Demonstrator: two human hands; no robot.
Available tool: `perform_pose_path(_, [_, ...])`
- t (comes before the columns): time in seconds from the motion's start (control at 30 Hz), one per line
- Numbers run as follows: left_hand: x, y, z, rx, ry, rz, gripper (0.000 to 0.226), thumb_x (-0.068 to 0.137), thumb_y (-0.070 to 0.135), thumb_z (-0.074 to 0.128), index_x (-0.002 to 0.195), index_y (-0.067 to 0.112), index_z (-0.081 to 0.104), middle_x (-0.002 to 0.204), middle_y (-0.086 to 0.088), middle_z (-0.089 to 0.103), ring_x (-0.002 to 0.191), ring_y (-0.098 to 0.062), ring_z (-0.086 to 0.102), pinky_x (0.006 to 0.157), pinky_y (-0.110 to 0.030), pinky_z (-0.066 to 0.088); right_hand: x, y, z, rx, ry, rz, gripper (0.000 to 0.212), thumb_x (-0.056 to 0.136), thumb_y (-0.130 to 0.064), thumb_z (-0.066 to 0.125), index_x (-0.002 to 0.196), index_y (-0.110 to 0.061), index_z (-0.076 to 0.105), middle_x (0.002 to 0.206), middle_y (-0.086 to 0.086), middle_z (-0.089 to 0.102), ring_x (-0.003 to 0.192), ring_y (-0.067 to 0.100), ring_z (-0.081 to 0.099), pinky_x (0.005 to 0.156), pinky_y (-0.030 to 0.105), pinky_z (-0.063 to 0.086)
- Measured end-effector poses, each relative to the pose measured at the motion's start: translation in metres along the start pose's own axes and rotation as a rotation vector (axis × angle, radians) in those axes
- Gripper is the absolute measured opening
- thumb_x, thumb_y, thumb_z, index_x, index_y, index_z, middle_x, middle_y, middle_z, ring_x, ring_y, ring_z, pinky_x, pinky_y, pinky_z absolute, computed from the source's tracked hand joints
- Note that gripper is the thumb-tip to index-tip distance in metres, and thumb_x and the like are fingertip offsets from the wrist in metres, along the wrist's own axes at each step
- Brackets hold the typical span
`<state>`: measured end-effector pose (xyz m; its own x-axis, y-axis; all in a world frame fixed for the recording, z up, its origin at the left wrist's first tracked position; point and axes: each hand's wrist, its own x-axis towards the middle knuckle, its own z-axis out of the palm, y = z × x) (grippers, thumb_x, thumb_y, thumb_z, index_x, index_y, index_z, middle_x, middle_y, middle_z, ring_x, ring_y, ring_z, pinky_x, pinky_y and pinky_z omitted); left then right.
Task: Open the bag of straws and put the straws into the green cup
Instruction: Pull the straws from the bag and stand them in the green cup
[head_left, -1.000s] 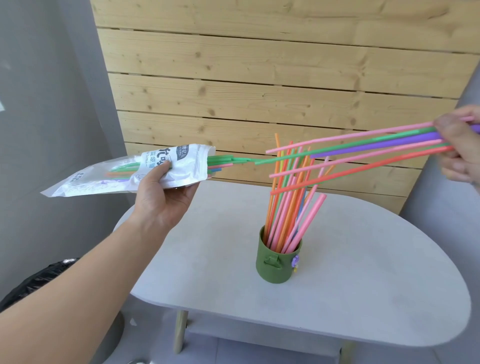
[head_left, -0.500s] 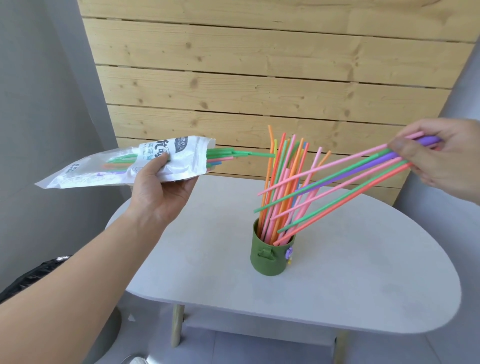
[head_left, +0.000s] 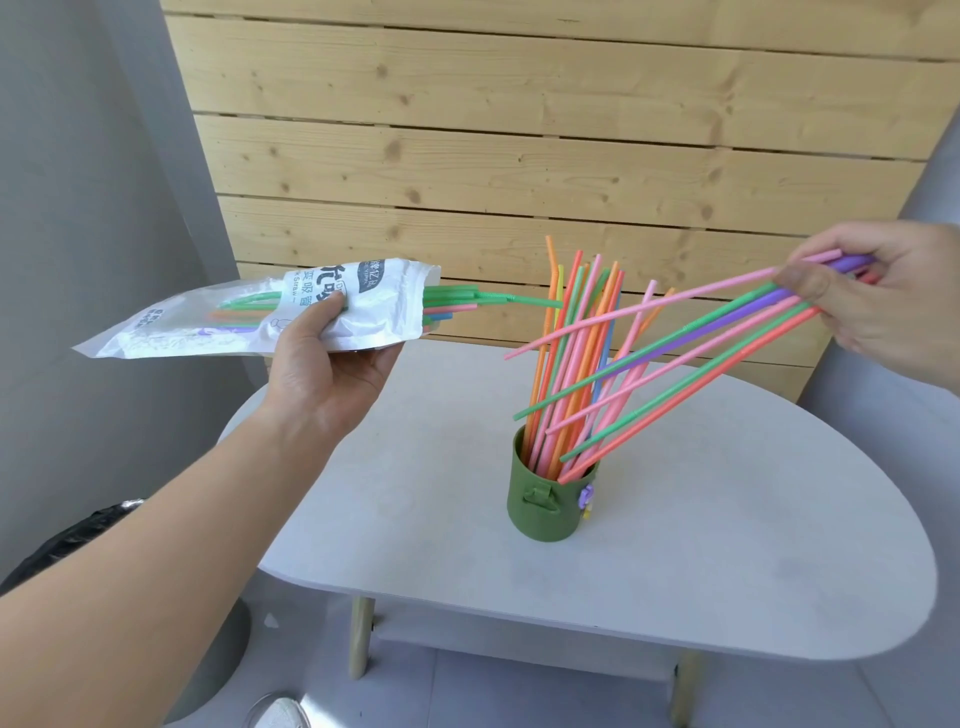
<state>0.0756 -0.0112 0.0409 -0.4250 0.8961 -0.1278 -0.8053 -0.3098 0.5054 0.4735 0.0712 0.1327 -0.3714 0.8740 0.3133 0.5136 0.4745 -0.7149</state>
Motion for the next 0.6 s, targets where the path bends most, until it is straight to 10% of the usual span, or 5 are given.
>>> perform_pose_path(0.6, [0.0,-0.002,0.0,0.004,-0.006,-0.008,0.027,0.104,0.008,0.058,0.131,0.006,0.063,0.13,-0.015,0.076,0.115,-0.033,0.077,0.076,-0.049,0.067,0.013,0.011,0.003,-0.042,0.083,-0.103,0.038,0.078,-0.072,0.07,0.085,-0.035,0.073,0.052,0.004,0.048,0.043,0.035,0.034,0.04,0.05,0.039])
